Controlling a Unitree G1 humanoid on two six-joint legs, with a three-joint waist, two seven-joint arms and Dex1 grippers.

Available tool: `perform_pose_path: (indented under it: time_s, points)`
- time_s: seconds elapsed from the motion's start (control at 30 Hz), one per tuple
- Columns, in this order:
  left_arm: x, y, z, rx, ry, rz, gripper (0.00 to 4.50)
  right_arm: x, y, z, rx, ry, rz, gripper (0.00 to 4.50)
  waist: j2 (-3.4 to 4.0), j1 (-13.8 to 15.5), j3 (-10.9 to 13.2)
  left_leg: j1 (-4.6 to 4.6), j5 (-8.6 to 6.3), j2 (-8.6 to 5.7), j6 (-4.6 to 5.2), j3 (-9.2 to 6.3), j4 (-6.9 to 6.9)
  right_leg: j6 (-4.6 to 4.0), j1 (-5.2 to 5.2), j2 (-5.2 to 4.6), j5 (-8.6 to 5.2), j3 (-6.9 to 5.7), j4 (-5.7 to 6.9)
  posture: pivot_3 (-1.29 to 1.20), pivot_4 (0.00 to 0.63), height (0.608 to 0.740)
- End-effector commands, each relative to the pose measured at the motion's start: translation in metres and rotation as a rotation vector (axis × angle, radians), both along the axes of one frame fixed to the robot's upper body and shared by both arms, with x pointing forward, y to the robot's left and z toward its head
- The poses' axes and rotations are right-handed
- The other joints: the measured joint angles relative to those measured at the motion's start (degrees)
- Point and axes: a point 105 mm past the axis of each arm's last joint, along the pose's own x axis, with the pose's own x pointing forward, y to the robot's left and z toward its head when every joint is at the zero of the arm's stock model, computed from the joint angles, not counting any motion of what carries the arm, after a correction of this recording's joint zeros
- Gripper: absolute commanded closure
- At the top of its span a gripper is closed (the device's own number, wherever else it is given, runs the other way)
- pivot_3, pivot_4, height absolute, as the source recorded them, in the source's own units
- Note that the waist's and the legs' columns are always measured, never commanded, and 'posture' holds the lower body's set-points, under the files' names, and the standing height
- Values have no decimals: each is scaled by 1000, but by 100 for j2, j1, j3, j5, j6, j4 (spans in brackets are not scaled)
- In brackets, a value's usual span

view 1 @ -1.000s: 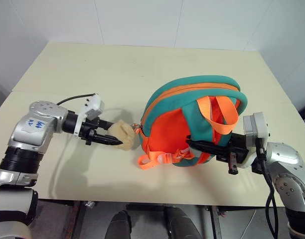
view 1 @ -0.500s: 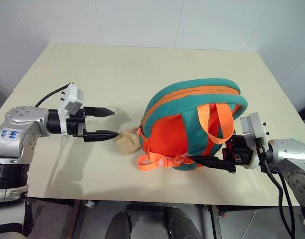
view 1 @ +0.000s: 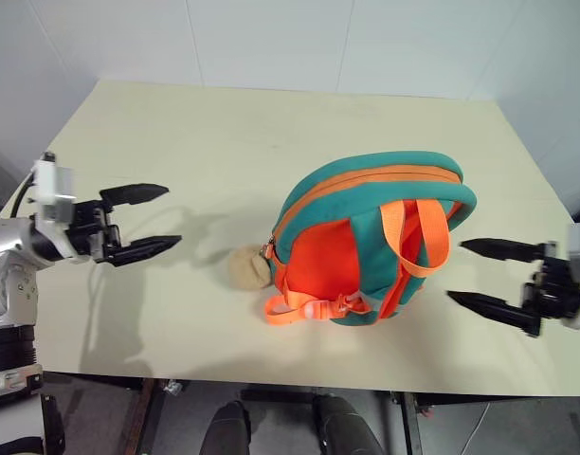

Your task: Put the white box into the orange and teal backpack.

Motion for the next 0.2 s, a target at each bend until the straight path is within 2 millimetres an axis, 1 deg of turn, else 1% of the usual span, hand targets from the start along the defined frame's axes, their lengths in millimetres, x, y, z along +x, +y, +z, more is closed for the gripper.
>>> perform_pose_path:
  time_s: [0.03,0.13,0.2]
  points:
    - [-7,7,9,-31,-51,-45,0,-5,-14,19,-48,-94,-9,18,0,-40,0,4,0,0,0,0,0,0,5,0,0,0,0,0,150,740]
    - [-10,10,13,-55,-55,-63,0,-4,-16,27,-46,-128,6,18,0,-76,0,12,1,1,2,1,0,-2,12,1,0,2,0,0,150,740]
    - [-10,12,13,-53,-58,-63,0,0,-14,30,-34,-158,10,18,0,-77,0,15,2,1,3,0,1,-1,16,1,1,2,0,0,150,740]
